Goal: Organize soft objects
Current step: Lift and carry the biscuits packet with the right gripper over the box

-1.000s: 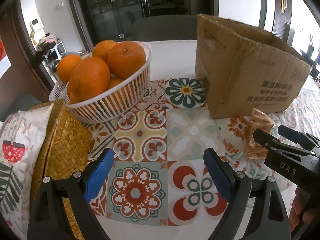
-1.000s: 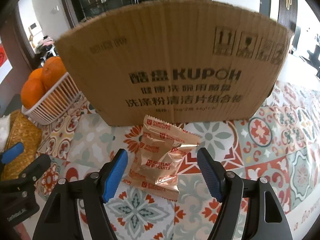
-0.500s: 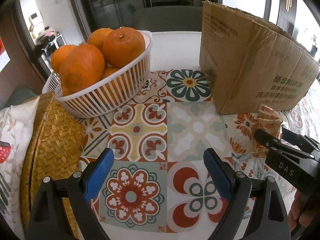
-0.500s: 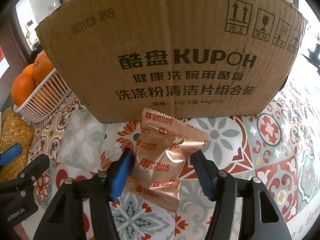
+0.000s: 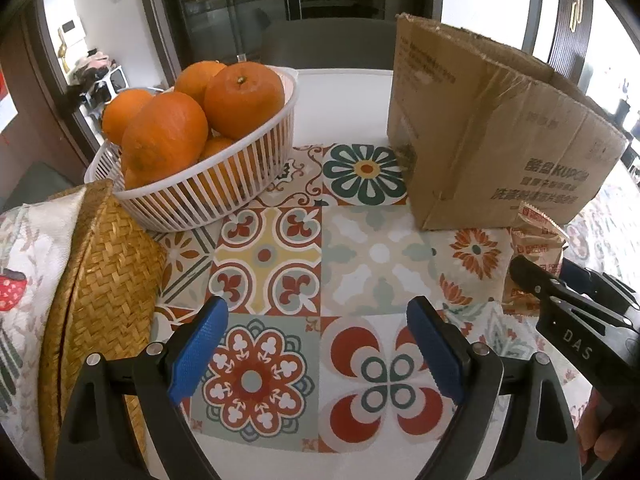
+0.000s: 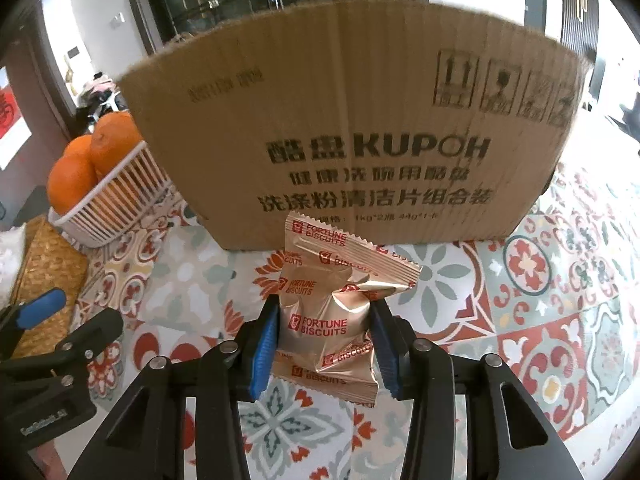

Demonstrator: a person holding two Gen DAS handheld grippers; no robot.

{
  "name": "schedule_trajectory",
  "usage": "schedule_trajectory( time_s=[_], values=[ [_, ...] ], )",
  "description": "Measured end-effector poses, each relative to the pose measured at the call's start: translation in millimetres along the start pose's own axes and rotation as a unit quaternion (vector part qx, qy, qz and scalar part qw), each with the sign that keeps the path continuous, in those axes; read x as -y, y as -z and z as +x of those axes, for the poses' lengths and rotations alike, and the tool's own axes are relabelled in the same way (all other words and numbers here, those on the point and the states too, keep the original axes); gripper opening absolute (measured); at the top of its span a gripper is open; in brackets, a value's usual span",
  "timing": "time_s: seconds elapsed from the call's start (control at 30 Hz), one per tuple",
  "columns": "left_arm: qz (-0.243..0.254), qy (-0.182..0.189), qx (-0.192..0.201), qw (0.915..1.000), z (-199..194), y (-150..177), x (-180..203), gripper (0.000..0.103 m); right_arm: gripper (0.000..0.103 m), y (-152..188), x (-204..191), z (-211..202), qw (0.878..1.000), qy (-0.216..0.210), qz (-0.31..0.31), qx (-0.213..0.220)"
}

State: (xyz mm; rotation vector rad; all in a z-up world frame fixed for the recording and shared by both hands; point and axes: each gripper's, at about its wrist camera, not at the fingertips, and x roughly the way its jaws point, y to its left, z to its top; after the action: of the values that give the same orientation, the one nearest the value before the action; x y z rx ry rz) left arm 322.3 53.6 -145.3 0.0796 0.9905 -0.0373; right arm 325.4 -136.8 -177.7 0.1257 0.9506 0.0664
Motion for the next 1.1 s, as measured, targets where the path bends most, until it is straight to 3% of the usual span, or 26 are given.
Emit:
schedule_trajectory(
  time_s=[0.47,1.1],
  values=[
    [0.007,0.013,0.034,0.9993,-45.5,1.7,8.1,0.092,0.044,-1.3,13.3,-74.7,0.999,-0.007,-0.001,0.05],
    [0.026,0.022,0.098,0.9946,-108.0,-6.1,28.6,0.094,0.044,-15.8,23.5,-139.7,0.993,-0.003,0.002,0.118]
  ],
)
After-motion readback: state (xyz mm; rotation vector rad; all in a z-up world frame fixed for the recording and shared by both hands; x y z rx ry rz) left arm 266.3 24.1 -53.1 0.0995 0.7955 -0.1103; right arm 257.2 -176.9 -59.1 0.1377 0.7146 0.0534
